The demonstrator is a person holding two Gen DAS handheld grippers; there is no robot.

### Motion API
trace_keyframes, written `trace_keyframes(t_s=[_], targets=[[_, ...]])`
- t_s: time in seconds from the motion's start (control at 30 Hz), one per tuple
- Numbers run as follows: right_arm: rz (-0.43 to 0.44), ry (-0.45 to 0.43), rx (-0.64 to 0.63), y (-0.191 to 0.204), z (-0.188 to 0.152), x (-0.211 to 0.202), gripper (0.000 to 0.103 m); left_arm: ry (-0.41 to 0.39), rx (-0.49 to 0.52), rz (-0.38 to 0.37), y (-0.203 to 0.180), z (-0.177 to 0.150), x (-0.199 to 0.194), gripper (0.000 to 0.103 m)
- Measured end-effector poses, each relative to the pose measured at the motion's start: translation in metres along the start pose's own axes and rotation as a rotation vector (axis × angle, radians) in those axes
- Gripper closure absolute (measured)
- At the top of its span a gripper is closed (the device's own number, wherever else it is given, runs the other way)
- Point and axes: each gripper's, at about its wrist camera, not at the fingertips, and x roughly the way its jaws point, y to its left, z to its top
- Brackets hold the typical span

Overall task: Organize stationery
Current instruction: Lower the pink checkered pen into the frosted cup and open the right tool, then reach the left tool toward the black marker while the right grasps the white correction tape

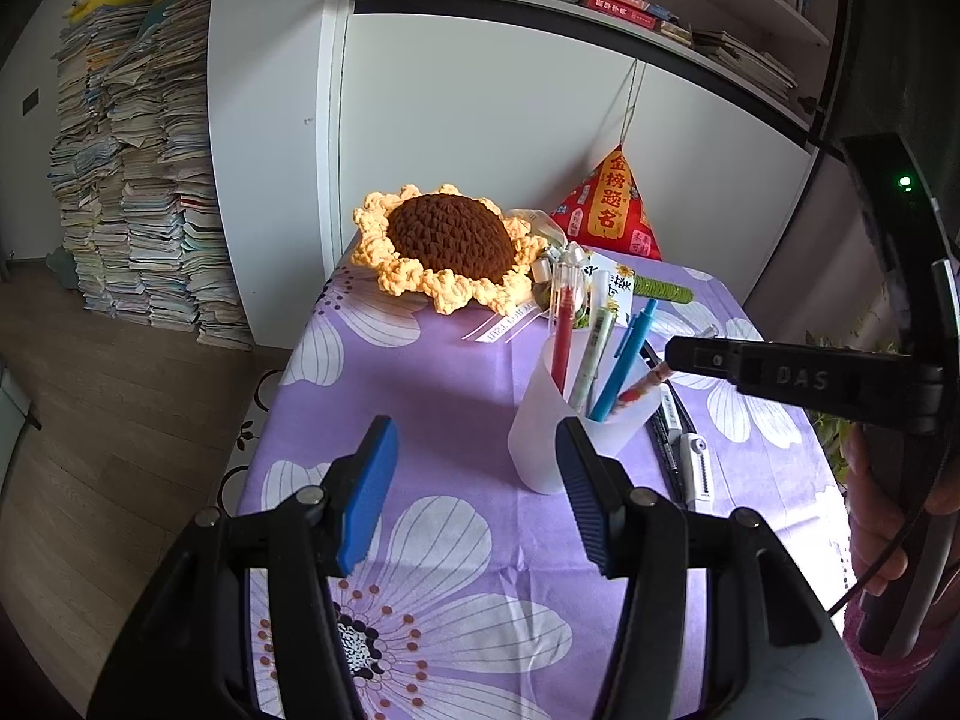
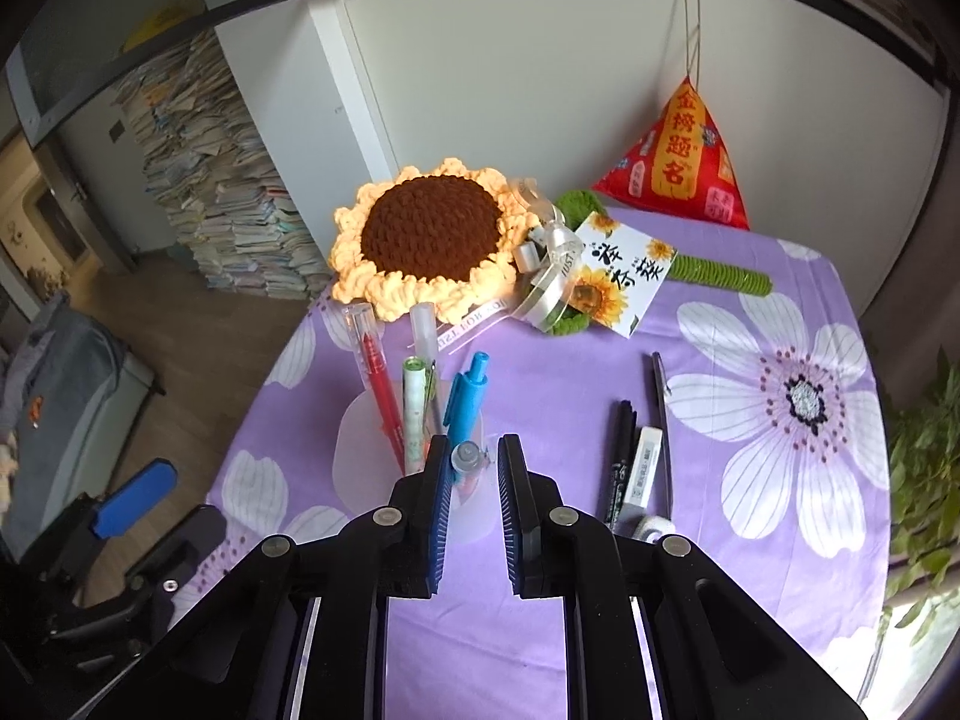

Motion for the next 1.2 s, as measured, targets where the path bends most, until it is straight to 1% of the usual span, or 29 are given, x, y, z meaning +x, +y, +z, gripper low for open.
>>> trace_keyframes(t_s=[0.1,0.3,0.37,0.43,0.5,0.57,0.63,0.67,0.73,0.8,0.9,0.97,1.03,1.07,1.1,1.13,1.17,1.2], targets=[[0.005,-0.025,0.002,-0.004,-0.003,-0.012,0.089,0.001,0.006,-0.006,-0.005,0.000,0.000,0.051],[-0.047,-0.099,0.021,-0.027,-0.012,-0.042,0.088,0.001,0.049,-0.040,-0.025,-0.001,-0.001,0.051],[-0.065,-0.155,0.037,-0.038,-0.016,-0.056,0.088,-0.001,0.067,-0.051,-0.033,-0.001,-0.002,0.051],[-0.093,-0.232,0.035,-0.046,-0.021,-0.072,0.088,-0.001,0.088,-0.066,-0.042,-0.002,-0.002,0.050],[-0.138,-0.328,0.027,-0.052,-0.027,-0.088,0.088,0.005,0.117,-0.086,-0.054,-0.004,-0.002,0.050],[-0.173,-0.382,0.018,-0.056,-0.032,-0.097,0.088,0.017,0.135,-0.104,-0.065,-0.007,0.000,0.050],[-0.185,-0.368,0.009,-0.061,-0.035,-0.098,0.088,0.036,0.154,-0.124,-0.077,-0.011,0.005,0.051],[-0.183,-0.354,0.026,-0.065,-0.037,-0.096,0.088,0.044,0.160,-0.129,-0.083,-0.012,0.008,0.051],[-0.135,-0.322,0.069,-0.076,-0.041,-0.094,0.088,0.063,0.174,-0.137,-0.093,-0.016,0.014,0.052],[-0.120,-0.281,0.091,-0.084,-0.046,-0.092,0.088,0.092,0.191,-0.145,-0.105,-0.020,0.023,0.053],[-0.142,-0.238,0.099,-0.094,-0.054,-0.084,0.088,0.118,0.214,-0.141,-0.119,-0.025,0.034,0.060],[-0.127,-0.181,0.110,-0.100,-0.058,-0.073,0.088,0.134,0.216,-0.141,-0.123,-0.028,0.039,0.062],[-0.075,-0.114,0.133,-0.107,-0.062,-0.059,0.088,0.149,0.213,-0.145,-0.125,-0.030,0.043,0.062],[-0.052,-0.084,0.147,-0.110,-0.064,-0.053,0.084,0.152,0.213,-0.145,-0.126,-0.031,0.043,0.062],[-0.026,-0.047,0.164,-0.113,-0.066,-0.044,0.076,0.153,0.214,-0.140,-0.125,-0.032,0.043,0.062],[-0.008,-0.016,0.176,-0.114,-0.066,-0.036,0.071,0.154,0.214,-0.136,-0.124,-0.033,0.043,0.062],[0.006,0.012,0.186,-0.115,-0.067,-0.028,0.064,0.156,0.211,-0.130,-0.121,-0.034,0.042,0.062],[0.016,0.036,0.195,-0.114,-0.067,-0.021,0.063,0.158,0.207,-0.123,-0.118,-0.035,0.042,0.062]])
